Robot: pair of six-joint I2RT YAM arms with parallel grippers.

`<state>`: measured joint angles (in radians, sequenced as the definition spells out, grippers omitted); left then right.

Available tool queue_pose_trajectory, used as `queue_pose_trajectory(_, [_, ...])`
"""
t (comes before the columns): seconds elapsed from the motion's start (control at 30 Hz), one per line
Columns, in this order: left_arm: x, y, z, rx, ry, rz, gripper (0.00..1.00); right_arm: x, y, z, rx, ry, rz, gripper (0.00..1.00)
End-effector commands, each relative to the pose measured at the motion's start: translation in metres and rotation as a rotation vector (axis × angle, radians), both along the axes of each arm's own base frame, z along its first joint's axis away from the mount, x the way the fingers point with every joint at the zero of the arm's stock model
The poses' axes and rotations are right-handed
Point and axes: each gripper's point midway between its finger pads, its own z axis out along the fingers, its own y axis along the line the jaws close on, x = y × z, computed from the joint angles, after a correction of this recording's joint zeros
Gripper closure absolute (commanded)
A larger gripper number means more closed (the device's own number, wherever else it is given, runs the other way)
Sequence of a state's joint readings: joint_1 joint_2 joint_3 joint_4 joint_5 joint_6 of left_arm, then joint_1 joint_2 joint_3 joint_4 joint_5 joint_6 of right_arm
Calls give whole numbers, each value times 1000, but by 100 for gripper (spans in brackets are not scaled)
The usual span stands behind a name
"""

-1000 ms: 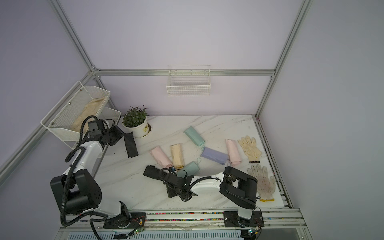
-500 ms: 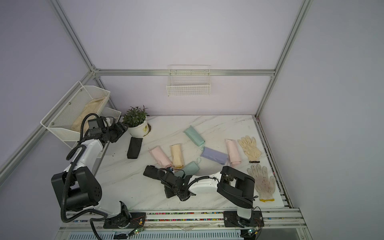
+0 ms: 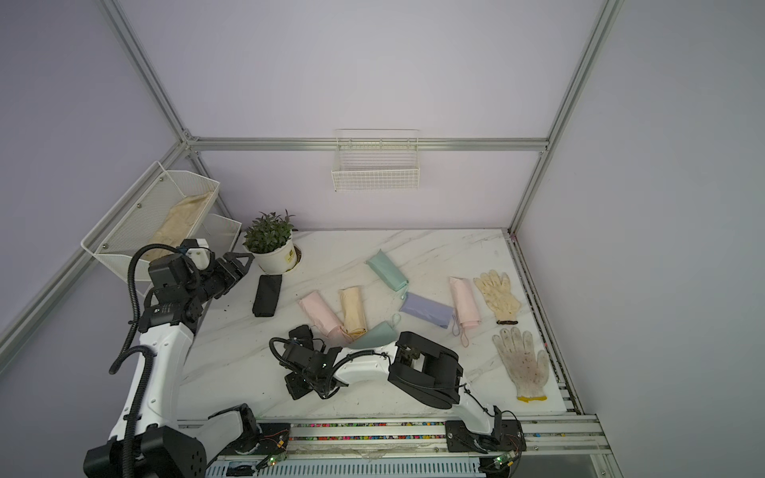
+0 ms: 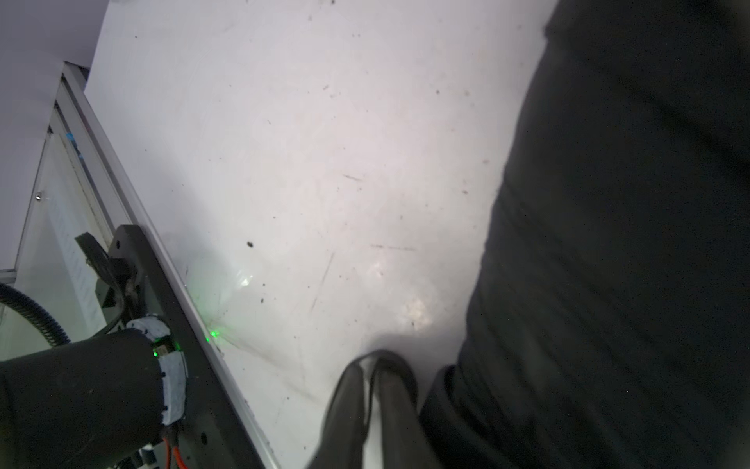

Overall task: Take umbrellas out of sleeves
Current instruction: Move the umbrella to the center of the board.

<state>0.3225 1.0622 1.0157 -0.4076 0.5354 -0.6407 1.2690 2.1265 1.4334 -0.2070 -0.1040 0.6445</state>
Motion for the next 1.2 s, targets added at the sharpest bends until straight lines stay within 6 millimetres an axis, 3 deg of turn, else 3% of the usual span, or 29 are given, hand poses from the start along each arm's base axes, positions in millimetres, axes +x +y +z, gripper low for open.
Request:
queue_pose_trajectory(0.0, [-14, -10, -14, -9, 9, -48, 26, 8, -10, 23, -21, -40, -1, 51])
queue_pose_trajectory(0.03, [-18, -13, -15, -13, 5, -58, 26, 14, -16, 31, -25, -59, -17, 45])
queue_pose_trajectory(0.17, [-32, -25, -29, -56, 18, -96, 26, 38, -35, 52, -19, -74, -81, 38])
queue_pose_trajectory(0.37, [-55, -39, -44, -69, 3, -135, 26, 64, -39, 63, -24, -96, -118, 33])
queue_pose_trajectory(0.5, [-68, -47, -44, -71, -24, -157, 26, 80, -39, 39, -105, -99, -117, 29])
queue_pose_trajectory(0.67, [-77, -52, -54, -86, -16, -164, 26, 92, -46, 7, -230, -142, -117, 17])
queue_pose_trajectory(0.8, [-86, -55, -59, -75, -26, -170, 26, 92, -46, -8, -264, -139, -105, 14])
queue_pose_trajectory(0.9, [-89, -56, -50, -56, -68, -166, 26, 89, -46, -20, -283, -129, -97, 13])
queue_pose_trajectory(1.07, [-91, -64, -36, -62, -94, -220, 26, 83, -35, -35, -295, -129, -88, 18])
queue_pose_trajectory(1.1, [-92, -64, -34, -57, -101, -222, 26, 82, -32, -37, -300, -133, -87, 23])
queue_pose_trajectory(1.17, [-94, -64, -31, -34, -120, -214, 26, 85, -26, -39, -308, -149, -102, 48])
